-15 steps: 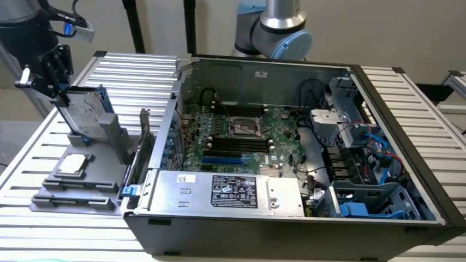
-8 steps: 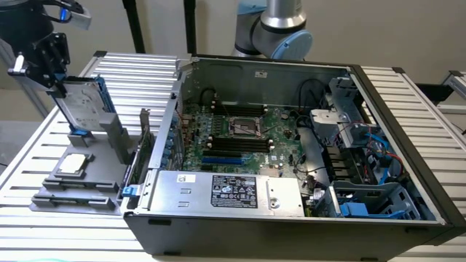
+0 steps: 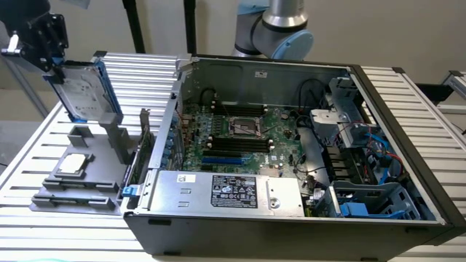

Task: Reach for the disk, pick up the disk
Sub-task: 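Pick up the disk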

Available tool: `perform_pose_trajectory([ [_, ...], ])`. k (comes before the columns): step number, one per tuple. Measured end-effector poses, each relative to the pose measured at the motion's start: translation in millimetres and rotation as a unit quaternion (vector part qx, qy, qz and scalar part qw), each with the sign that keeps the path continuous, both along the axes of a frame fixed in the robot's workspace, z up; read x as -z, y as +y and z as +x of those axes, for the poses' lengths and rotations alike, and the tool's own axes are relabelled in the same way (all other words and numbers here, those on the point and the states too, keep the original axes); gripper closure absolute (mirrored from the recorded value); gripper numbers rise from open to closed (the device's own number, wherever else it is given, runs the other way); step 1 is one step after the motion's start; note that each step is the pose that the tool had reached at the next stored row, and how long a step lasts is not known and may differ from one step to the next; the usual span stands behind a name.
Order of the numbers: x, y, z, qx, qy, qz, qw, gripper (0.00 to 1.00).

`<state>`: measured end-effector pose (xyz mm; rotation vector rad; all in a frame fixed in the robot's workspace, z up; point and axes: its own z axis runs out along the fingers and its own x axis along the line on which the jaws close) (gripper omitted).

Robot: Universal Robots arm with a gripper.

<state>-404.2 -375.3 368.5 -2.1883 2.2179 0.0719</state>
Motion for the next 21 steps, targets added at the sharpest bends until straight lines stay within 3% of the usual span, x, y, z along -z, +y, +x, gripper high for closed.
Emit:
perform_pose_trajectory([
  [12,-54.4,-5.5,32.8,-0.003,0.0001,0.0065,1.0,0.67],
  [21,-90.5,-10.0,66.3,-0.004,0.0,0.0143,0.9999,0.67],
])
